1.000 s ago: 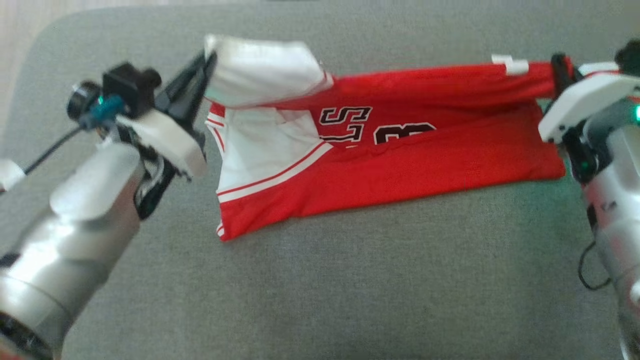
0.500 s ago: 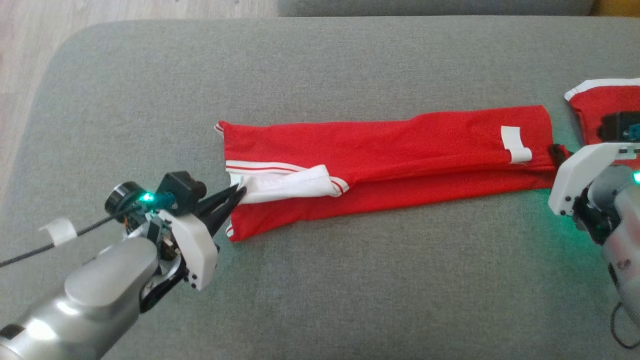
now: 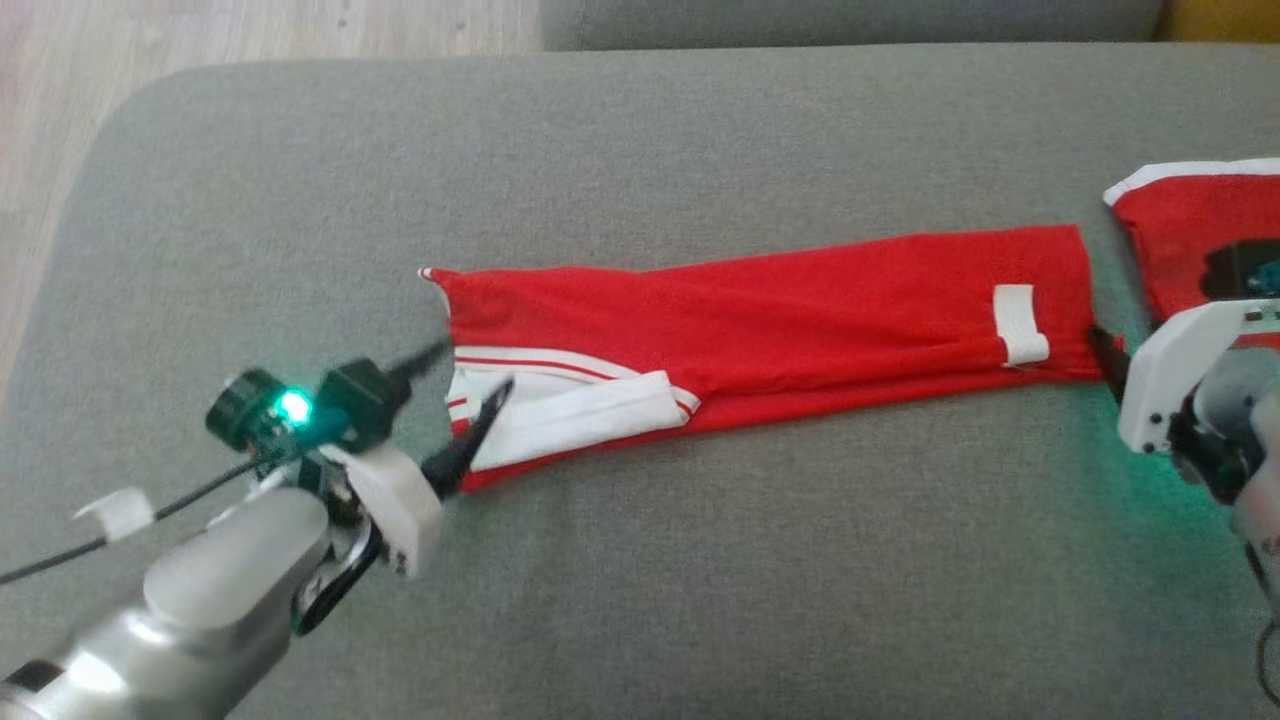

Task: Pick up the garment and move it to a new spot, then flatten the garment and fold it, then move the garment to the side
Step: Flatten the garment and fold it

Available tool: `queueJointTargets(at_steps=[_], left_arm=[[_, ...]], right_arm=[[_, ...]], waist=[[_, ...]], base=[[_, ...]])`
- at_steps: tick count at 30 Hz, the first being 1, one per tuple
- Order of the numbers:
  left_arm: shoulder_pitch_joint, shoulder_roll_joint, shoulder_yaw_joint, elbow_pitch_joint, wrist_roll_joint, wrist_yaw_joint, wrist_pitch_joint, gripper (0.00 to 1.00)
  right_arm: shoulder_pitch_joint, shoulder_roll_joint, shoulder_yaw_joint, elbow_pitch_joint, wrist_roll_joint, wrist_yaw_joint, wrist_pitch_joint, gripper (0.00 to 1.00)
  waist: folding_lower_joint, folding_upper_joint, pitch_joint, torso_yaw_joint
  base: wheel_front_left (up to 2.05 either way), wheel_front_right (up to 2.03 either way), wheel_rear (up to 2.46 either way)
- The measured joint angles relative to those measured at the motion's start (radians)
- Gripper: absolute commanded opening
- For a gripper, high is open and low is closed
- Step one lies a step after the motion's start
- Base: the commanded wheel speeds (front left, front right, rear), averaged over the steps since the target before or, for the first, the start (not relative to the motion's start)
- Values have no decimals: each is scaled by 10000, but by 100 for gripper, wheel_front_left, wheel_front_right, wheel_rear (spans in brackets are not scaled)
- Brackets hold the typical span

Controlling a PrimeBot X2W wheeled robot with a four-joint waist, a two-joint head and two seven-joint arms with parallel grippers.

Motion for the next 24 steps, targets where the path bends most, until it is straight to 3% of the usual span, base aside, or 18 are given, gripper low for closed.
queueJointTargets(at_steps=[5,11,16,19,24], left_arm=[[-29,-510,1237,-36,-209,899,-1649,100],[325,-694,2587,-393,-6,1797,-1862,100],[2534,-840,4869,-1753,694,2709,-1891,100],[3859,-1091,5954,-2299,1187,2928,-1904,100],[5575,-1624,6893,-2606,1960,2823,-1904,100]], right_arm=[[-112,8,-211,-38,-324,0,-1129,100],[-461,1149,-663,-1085,-644,0,-3958,100],[195,2176,-1197,-1833,-1388,0,-5313,100],[1233,2732,-1824,-2612,-2075,0,-5379,100],[3299,3586,-2951,-4600,-3269,0,-5382,100]], waist=[[0,0,-295,-129],[-1,0,-837,-261],[-2,0,-1344,-390],[-2,0,-1489,-395],[-1,0,-1433,-454]], base=[[0,0,0],[0,0,0],[0,0,0],[0,0,0],[0,0,0]])
